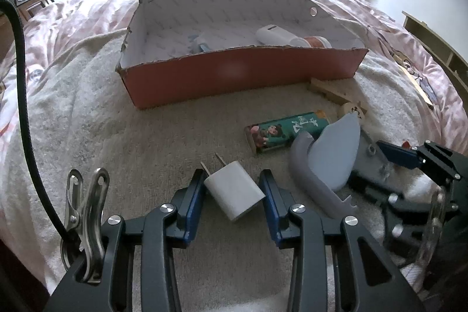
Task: Organize rigid objects
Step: 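Grasp the grey perforated plate with the right tool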
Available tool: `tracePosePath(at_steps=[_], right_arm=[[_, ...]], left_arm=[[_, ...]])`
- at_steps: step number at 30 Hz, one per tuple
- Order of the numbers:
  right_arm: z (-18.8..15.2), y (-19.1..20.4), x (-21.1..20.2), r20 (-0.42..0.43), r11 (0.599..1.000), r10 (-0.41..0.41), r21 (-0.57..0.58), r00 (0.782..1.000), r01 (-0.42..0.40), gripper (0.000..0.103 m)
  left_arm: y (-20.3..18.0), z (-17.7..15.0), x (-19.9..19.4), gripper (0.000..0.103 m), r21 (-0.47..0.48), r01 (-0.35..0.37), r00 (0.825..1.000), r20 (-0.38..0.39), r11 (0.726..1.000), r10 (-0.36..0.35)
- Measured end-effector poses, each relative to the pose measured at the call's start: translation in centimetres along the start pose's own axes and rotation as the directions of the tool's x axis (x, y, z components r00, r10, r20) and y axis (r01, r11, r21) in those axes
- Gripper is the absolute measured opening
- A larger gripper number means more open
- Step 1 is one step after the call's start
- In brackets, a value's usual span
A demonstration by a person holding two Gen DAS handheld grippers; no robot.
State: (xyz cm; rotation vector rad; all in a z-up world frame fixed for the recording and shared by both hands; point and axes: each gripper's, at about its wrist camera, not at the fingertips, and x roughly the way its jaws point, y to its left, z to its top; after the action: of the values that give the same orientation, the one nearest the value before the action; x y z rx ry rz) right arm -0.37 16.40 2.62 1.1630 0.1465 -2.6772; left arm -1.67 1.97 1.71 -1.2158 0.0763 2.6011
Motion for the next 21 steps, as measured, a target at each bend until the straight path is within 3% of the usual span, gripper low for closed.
tracePosePath(at_steps=[21], right_arm=[[0.8, -0.3, -3.7, 0.095, 0.995, 0.086, 0.048, 0.992, -0.090, 0.046]], left_arm=[[0.3, 0.5, -3.0, 0.037, -0.027, 0.016, 0.998, 0.056, 1.000, -0.014]])
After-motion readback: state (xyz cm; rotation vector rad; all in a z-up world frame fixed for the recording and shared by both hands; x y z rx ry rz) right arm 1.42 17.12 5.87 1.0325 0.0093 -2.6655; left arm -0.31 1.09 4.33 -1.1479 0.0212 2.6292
